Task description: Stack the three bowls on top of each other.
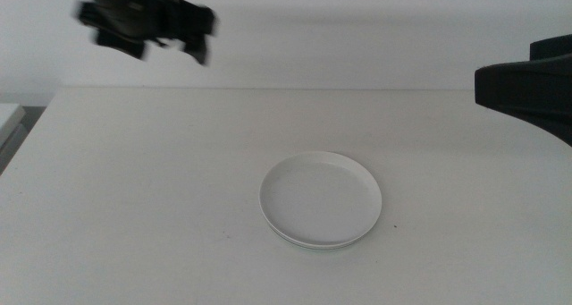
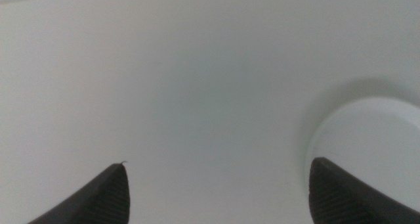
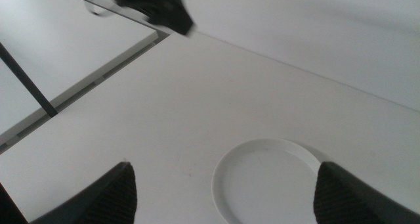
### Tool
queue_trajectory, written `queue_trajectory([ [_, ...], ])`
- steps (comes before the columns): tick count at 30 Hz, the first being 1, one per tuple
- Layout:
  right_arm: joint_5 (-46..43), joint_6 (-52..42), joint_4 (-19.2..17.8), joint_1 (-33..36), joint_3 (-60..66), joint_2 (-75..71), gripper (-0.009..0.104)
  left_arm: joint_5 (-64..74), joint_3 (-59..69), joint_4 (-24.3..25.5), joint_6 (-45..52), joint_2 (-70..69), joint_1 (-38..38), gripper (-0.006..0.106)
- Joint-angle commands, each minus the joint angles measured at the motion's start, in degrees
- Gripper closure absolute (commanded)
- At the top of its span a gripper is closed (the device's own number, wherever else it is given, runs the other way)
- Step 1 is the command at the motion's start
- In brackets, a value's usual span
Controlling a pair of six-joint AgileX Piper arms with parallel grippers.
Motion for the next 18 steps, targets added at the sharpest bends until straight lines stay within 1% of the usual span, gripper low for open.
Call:
queue_trajectory([
  [1, -0.3, -0.2, 0.0, 0.0, 0.3, -0.1, 0.002, -1.4, 3.9, -0.3, -0.8, -5.7, 2.6, 0.007],
  [7, -0.3, -0.2, 0.0, 0.0, 0.3, -0.1, 0.002, -9.5, 22.6, -2.1, -0.8, -22.0, 10.4, 0.007],
  [9, -0.3, -0.2, 0.0, 0.0, 0.3, -0.1, 0.002, -11.7, 28.0, -4.3, -0.7, -27.3, 12.8, 0.007],
  [11, -0.3, -0.2, 0.0, 0.0, 0.3, -0.1, 0.002, -13.8, 32.9, -7.5, 1.1, -31.7, 15.1, 0.007],
  [14, -0.7, -0.2, 0.4, 0.0, 0.3, -0.1, 0.002, -16.5, 37.5, -11.6, 5.7, -35.9, 16.5, 0.007],
  [16, -1.8, 0.3, 0.4, 0.0, 0.3, -0.1, 0.002, -18.0, 39.0, -13.2, 7.8, -37.5, 16.8, 0.007],
  [17, -2.1, 2.1, 0.4, 0.0, 0.3, -0.1, 0.002, -18.5, 39.2, -13.5, 8.3, -38.1, 16.8, 0.007],
  [18, -2.7, 3.9, -0.4, 0.0, 0.3, -0.1, 0.002, -18.8, 39.2, -13.6, 8.3, -38.2, 16.8, 0.007],
])
